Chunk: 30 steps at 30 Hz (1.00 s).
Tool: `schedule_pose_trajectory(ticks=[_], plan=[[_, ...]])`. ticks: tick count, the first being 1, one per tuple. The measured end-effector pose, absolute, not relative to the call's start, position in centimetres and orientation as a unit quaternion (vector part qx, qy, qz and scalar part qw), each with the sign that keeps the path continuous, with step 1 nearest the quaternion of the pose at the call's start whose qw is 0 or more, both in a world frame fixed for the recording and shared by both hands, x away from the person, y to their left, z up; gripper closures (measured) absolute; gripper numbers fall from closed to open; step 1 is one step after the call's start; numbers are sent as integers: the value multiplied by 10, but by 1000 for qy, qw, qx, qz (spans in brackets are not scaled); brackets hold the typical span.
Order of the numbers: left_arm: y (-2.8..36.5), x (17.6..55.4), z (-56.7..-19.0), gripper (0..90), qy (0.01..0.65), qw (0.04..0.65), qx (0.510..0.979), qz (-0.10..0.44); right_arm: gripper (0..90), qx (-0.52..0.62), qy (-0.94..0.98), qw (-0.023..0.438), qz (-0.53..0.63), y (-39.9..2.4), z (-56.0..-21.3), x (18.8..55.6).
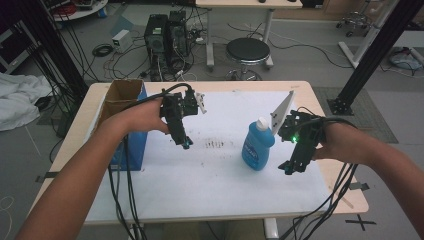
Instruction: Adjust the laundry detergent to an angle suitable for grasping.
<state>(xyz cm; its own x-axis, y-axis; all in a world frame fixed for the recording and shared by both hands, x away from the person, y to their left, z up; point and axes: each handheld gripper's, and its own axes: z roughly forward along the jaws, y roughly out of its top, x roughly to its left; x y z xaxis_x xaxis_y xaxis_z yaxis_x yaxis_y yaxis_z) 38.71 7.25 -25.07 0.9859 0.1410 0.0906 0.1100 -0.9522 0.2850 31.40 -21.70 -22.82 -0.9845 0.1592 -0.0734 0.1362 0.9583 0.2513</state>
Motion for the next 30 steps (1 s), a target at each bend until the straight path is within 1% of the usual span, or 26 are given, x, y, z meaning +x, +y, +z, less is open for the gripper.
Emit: schedule_pose_trajectory(ticks=[30], plan=[[73,390,-254,36,77,138,986,61,31,74,988,52,124,-224,-227,316]])
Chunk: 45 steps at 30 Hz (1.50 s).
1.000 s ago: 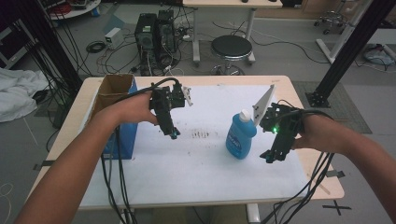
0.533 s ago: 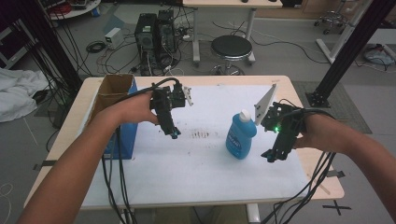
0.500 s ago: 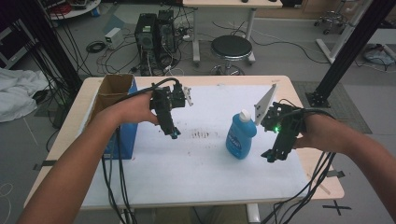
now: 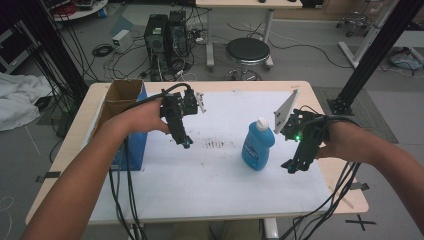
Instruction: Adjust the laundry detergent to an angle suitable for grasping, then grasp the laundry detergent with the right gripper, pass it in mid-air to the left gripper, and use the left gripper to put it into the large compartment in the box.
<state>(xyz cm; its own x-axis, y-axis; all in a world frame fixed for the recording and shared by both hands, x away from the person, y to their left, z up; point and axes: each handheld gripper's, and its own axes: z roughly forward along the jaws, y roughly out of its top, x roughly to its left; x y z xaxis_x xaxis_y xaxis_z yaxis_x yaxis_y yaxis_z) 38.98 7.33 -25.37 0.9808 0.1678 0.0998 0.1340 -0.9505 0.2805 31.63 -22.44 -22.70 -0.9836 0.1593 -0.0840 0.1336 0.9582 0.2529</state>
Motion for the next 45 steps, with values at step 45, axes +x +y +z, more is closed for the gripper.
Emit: schedule_pose_trajectory(ticks=[45], plan=[[86,393,-265,37,88,146,984,60,31,221,965,75,116,-276,-248,346]])
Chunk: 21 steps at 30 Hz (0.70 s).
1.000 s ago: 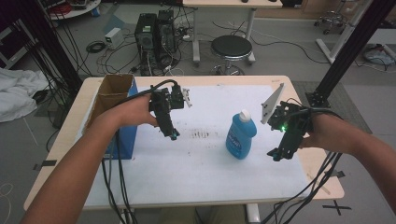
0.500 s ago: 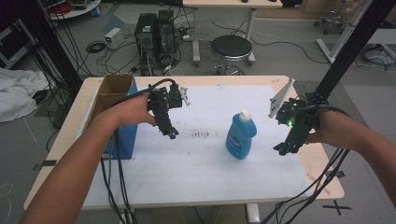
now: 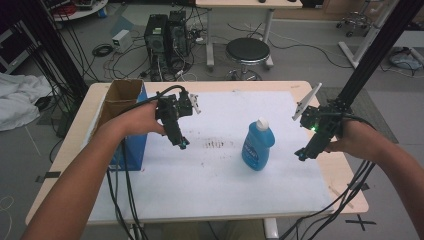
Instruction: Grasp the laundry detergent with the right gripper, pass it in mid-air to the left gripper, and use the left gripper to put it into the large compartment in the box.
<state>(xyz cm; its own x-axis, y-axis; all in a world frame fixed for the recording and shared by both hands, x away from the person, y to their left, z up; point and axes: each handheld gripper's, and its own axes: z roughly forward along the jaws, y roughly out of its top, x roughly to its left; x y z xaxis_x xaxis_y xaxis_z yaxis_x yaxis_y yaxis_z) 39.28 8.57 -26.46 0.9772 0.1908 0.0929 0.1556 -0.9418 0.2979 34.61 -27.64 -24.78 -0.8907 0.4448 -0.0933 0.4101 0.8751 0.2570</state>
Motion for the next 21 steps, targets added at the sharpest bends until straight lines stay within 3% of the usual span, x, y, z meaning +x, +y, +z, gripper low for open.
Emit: schedule_pose_trajectory(ticks=[21], plan=[[86,394,-270,36,88,146,984,56,31,353,921,67,147,-289,-265,350]])
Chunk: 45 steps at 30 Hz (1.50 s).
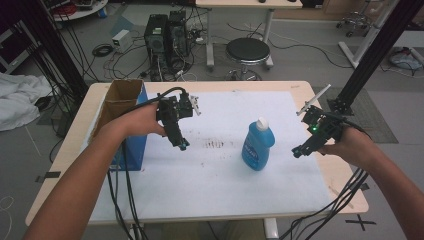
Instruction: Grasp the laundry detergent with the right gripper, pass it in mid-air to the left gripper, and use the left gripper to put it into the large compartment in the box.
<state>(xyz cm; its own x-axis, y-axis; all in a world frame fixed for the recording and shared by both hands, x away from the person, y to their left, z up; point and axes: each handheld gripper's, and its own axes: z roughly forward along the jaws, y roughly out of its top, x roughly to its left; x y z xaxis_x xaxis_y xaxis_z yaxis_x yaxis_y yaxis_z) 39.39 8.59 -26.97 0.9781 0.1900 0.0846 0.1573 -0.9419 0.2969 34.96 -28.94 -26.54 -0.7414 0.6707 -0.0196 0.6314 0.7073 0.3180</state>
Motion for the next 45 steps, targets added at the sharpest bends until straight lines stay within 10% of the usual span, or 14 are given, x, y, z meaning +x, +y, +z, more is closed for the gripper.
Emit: schedule_pose_trajectory(ticks=[45], plan=[[89,394,-282,37,91,147,984,50,31,400,836,111,359,-293,-334,315]])
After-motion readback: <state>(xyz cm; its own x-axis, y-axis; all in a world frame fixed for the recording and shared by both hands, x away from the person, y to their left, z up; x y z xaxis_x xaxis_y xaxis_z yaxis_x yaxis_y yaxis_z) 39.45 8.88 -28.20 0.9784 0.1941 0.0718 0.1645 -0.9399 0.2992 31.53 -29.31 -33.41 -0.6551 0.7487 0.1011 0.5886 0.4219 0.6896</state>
